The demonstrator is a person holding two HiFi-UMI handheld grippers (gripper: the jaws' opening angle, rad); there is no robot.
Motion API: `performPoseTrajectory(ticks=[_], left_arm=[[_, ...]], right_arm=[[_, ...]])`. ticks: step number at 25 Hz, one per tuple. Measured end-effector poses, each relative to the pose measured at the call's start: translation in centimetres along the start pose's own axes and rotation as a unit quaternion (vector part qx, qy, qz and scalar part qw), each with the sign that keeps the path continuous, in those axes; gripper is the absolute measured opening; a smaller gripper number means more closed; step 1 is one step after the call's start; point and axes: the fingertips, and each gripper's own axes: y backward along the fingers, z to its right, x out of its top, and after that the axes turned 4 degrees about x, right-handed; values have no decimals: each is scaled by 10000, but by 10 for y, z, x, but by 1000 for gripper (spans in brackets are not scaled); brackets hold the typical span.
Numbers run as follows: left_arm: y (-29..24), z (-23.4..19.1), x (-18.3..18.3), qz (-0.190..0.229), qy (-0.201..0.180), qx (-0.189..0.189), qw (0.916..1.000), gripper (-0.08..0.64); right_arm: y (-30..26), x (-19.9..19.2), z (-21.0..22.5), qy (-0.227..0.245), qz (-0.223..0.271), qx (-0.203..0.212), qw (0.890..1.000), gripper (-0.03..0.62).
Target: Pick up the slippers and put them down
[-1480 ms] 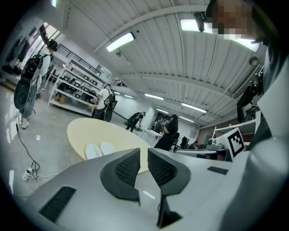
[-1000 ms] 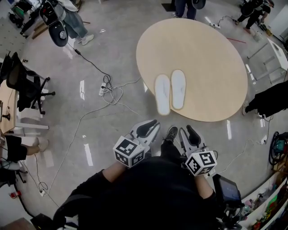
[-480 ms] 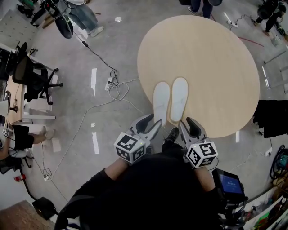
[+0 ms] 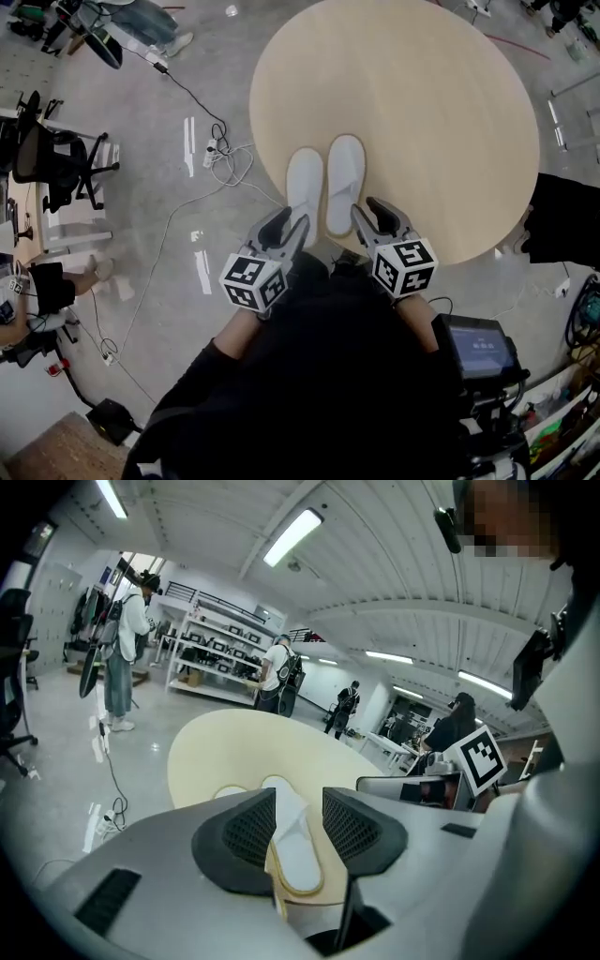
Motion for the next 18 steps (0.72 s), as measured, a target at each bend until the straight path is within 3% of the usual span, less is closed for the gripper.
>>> performPoseTrajectory(ticks=[10,18], left_arm=[[-50,-43,-50,-896,310,142,9954,152],[-90,-78,-94,-1549,579,269,9859,176]], right_arm=[[-30,-26,40,-228,-289,-557,9978,138],[-72,-57,73,-664,-530,-866,9926,138]])
